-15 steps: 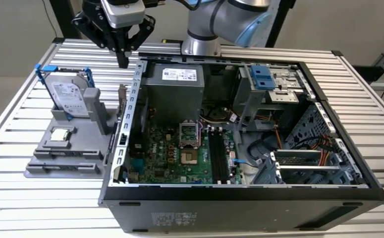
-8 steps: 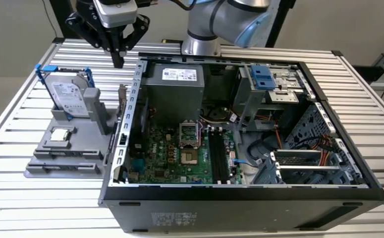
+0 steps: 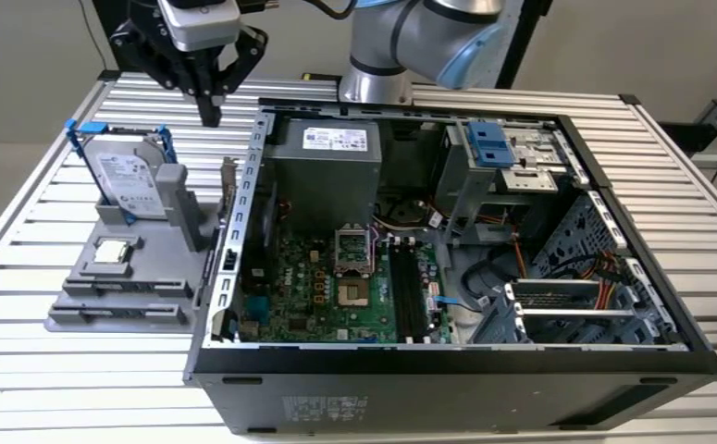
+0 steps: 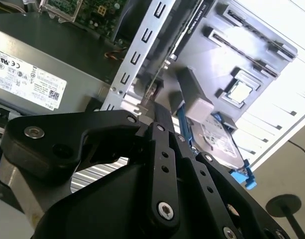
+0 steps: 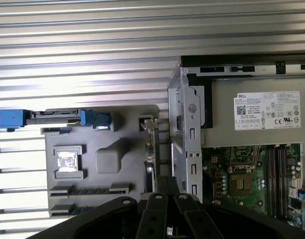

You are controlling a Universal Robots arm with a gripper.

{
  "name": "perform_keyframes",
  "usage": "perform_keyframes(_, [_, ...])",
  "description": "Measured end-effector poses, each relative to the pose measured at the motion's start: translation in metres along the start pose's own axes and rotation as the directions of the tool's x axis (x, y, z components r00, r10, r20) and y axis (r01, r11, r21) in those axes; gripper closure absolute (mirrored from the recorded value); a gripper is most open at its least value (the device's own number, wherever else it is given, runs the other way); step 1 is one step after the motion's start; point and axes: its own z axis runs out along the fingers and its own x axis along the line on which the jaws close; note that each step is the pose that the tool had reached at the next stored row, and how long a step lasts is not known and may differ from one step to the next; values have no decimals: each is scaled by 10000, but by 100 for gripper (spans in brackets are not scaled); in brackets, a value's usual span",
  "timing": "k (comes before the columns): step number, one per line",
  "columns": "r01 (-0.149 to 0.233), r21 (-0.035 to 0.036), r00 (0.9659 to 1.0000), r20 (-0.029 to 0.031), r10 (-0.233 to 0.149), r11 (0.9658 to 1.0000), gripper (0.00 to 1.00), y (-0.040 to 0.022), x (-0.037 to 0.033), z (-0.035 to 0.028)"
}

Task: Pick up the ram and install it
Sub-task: 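Reach for the ram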

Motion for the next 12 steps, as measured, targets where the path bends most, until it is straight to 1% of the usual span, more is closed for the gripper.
perform_keyframes(12, [1,0,10000,0,-1,10000,100,-17,236,-5])
